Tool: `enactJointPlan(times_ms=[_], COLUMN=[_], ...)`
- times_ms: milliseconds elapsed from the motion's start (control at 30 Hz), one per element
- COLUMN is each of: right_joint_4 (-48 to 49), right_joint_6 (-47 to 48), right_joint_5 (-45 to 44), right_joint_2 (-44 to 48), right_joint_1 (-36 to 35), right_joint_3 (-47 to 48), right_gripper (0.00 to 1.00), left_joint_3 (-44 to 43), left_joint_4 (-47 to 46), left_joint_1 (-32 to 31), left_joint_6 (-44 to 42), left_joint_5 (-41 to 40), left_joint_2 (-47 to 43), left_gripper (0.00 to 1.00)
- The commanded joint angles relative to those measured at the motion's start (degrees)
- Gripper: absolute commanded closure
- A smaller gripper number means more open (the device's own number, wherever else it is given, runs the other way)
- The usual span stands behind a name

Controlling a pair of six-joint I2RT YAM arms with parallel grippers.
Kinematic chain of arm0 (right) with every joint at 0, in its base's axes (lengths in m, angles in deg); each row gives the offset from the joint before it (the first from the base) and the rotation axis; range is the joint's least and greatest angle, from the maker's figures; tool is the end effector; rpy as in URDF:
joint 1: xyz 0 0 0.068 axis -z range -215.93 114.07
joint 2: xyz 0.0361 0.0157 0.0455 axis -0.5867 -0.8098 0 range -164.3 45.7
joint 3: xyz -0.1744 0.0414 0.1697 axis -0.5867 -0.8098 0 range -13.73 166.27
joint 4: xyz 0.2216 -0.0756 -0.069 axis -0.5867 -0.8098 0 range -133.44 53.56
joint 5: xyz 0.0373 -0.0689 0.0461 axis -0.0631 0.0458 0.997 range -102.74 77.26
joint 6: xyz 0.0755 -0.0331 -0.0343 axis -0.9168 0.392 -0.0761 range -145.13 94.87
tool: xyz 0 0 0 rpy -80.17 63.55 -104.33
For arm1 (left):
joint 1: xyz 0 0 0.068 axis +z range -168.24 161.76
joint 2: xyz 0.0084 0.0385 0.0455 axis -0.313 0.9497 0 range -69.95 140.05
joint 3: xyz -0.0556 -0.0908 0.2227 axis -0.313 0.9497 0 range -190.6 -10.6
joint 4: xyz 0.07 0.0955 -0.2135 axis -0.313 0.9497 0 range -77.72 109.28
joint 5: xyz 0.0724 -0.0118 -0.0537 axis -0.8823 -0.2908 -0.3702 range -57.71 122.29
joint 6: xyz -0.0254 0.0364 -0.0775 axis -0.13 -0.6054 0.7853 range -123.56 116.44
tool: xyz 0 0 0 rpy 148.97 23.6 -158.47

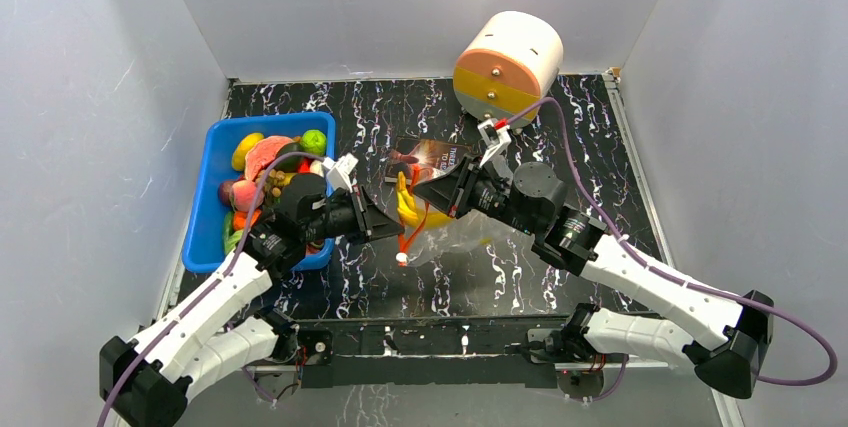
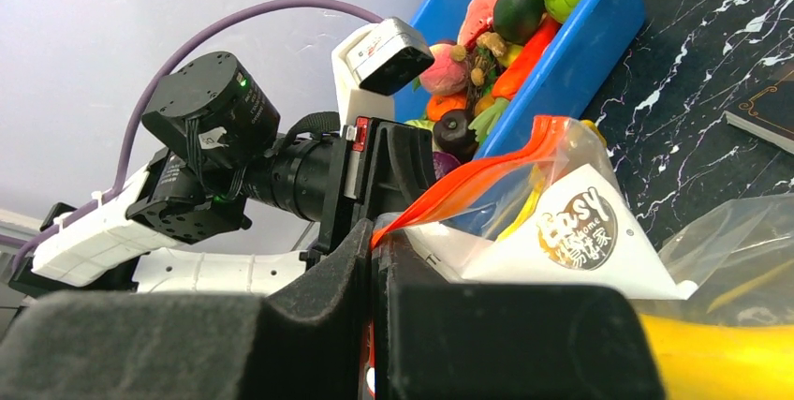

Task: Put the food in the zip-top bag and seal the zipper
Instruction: Place the fake fruit in the zipper food storage bag.

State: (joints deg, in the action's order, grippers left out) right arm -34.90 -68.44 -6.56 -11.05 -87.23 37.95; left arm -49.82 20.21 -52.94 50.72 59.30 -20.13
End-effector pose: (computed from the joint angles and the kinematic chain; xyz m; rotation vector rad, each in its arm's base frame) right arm 0.1645 0.2190 0.3421 -0.2179 1.8002 1.3180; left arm 0.1752 -0.1652 0.2660 0.0003 2.1561 -1.4352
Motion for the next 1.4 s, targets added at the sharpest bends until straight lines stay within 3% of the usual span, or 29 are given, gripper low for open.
enactJointPlan(times_ms=[0, 200, 500, 700, 967, 1100, 1200, 1367], right_joint_4=[3.8, 0.9, 0.2, 1.7, 0.2, 2.4, 5.8, 3.5], right_joint_6=[1.2, -1.1, -8.8, -11.0, -10.3, -4.3, -3.3, -2.6], right_joint_5=[-1.1, -3.8, -7.9, -10.5, -19.1, -24.7, -24.8, -22.3], right_joint_2=[1.2, 1.9, 2.6, 2.7, 4.5, 5.1, 5.4, 4.2], right_joint_1=[0.2, 0.2, 0.2, 0.2, 0.2, 0.2, 0.2, 0.2], right_joint_3=[1.0, 1.0, -3.8, -6.6, -11.3, -13.1, -15.2, -14.3], right_gripper=[1.00, 1.00, 1.00, 1.00, 1.00, 1.00, 1.00, 1.00], left_joint_3=[-1.0, -6.0, -13.3, -11.4, -8.3, -8.5, -8.9, -7.1], left_joint_4=[0.2, 6.2, 3.3, -0.9, 4.0, 7.9, 10.9, 7.7], left_joint_1=[-0.3, -0.3, -0.3, -0.3, -0.3, -0.3, -0.3, -0.3], left_joint_6=[-2.1, -7.8, -15.3, -16.4, -20.6, -24.5, -25.7, -25.2], left_joint_5=[1.4, -5.9, -5.1, -2.4, -6.5, -8.0, -10.5, -5.8], left_joint_2=[-0.2, -2.7, -2.8, -1.8, -3.9, -4.7, -4.5, -5.5], left_gripper=[1.00, 1.00, 1.00, 1.00, 1.00, 1.00, 1.00, 1.00])
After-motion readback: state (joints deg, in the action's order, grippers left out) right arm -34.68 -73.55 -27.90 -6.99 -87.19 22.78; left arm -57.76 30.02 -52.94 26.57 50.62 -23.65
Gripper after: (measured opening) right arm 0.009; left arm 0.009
